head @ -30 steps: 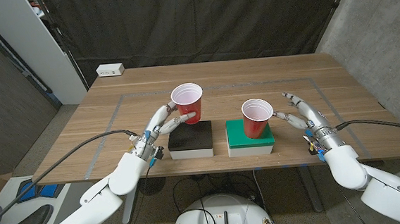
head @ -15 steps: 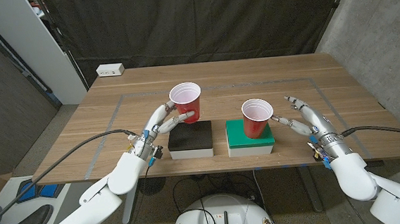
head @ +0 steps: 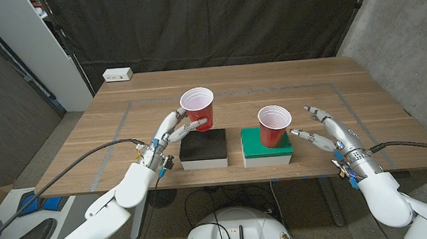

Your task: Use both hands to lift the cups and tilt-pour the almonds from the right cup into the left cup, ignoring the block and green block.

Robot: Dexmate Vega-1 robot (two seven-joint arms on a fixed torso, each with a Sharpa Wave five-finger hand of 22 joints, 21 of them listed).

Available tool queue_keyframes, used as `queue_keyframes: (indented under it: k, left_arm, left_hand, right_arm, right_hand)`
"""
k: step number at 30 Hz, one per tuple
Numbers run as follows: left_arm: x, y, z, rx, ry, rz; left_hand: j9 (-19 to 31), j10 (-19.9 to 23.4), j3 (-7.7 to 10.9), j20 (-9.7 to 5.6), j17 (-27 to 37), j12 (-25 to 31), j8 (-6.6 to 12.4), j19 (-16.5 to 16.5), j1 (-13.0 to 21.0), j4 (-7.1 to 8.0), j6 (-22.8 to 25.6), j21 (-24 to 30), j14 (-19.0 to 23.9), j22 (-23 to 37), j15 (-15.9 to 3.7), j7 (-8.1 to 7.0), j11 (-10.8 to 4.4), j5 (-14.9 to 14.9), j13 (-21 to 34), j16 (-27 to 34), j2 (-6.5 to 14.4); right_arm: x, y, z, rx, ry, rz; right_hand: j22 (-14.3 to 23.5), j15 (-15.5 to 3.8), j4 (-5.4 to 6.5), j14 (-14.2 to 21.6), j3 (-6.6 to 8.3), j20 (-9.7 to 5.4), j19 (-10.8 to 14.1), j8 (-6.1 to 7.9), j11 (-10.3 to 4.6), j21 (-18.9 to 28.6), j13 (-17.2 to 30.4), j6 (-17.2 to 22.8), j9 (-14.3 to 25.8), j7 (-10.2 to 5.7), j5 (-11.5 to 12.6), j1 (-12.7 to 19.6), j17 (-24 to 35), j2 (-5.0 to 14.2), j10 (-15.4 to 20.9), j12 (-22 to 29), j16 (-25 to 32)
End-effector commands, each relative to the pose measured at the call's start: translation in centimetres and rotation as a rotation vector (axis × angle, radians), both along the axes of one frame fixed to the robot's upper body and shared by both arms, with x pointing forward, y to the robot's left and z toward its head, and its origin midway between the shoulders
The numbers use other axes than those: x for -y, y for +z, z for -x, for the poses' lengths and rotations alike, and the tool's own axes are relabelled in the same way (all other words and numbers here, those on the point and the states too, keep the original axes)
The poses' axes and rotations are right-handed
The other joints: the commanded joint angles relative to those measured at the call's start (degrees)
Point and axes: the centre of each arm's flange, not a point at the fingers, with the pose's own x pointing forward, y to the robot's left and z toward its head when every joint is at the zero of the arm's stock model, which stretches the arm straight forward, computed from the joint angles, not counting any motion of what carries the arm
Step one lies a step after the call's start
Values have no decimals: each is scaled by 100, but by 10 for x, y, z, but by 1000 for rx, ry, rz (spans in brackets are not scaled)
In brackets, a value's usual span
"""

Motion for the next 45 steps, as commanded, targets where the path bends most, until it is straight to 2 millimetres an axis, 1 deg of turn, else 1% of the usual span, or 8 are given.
queue_keyframes:
  k: [1,8,9,12,13,20,32,45]
  left_arm:
    - [-1,1,1,11,-14,6]
    - [-3,2,2,15,-19,4]
    - [-3,2,2,14,-19,4]
    - [-3,2,2,14,-20,1]
    - [-3,2,2,14,-20,1]
    - [-5,2,2,18,-19,6]
    - [-9,3,4,32,-11,12]
    - [-11,5,6,42,-5,9]
  left_hand:
    - [21,40,-10,-382,10,-22,5,59,67,-2,48,-6,58,6,-292,-5,-3,21,9,-10,-2]
    - [22,50,-40,-368,14,-27,7,66,51,13,67,-8,71,7,-293,-5,-5,17,10,-8,-14]
    - [22,56,-44,-368,14,-26,8,65,50,15,72,-9,71,7,-294,-2,-5,17,10,-9,-15]
    - [23,63,-53,-364,15,-27,8,67,49,19,79,-10,73,7,-288,3,12,16,10,-10,-16]
    - [23,63,-55,-364,15,-28,9,69,49,19,84,-10,75,7,-285,-1,14,16,10,-10,-16]
    - [24,72,-70,-348,17,-33,10,73,55,24,103,-13,80,8,-280,-1,-3,18,11,-11,-12]
    - [25,79,-89,-325,19,-43,3,79,72,27,111,-17,98,9,-288,-11,1,21,13,-10,0]
    - [27,88,-106,-310,20,-52,-3,80,92,29,117,-23,101,11,-282,-5,-3,26,14,-15,16]
  right_arm:
    - [-8,-9,20,9,10,20]
    - [-16,-18,24,-10,20,16]
    - [-16,-18,24,-10,20,16]
    - [-20,-20,24,-20,26,20]
    - [-20,-20,24,-20,26,20]
    - [-29,-22,23,-25,30,21]
    - [-41,-22,11,-11,64,-2]
    - [-52,-18,-2,4,81,11]
  right_hand:
    - [6,-15,-61,-12,9,18,-3,4,-22,-7,0,-16,28,16,29,76,-5,-25,11,6,4]
    - [5,14,-61,-15,-5,-2,15,-11,-5,0,-3,-53,28,41,31,82,-14,-69,-5,-2,-2]
    - [5,26,-60,-43,-11,1,6,-19,28,-3,-3,-74,28,57,31,79,-17,-82,-24,-10,-14]
    - [5,34,-53,-80,-26,20,-43,-47,31,-21,-4,-154,29,92,34,68,-21,-116,-79,-28,-29]
    - [5,47,-51,-96,-31,17,-50,-49,59,-22,-5,-165,29,93,36,65,-23,-126,-97,-34,-36]
    - [5,116,-36,-171,-53,47,-126,-81,88,-43,-4,-286,32,141,42,40,-28,-167,-199,-62,-62]
    - [6,143,-23,-157,-74,85,-123,-63,130,-30,-3,-299,39,199,50,15,-32,-205,-175,-37,-52]
    - [6,141,-21,-124,-80,98,-97,-35,135,-14,-2,-262,42,195,59,15,-37,-222,-143,-17,-36]
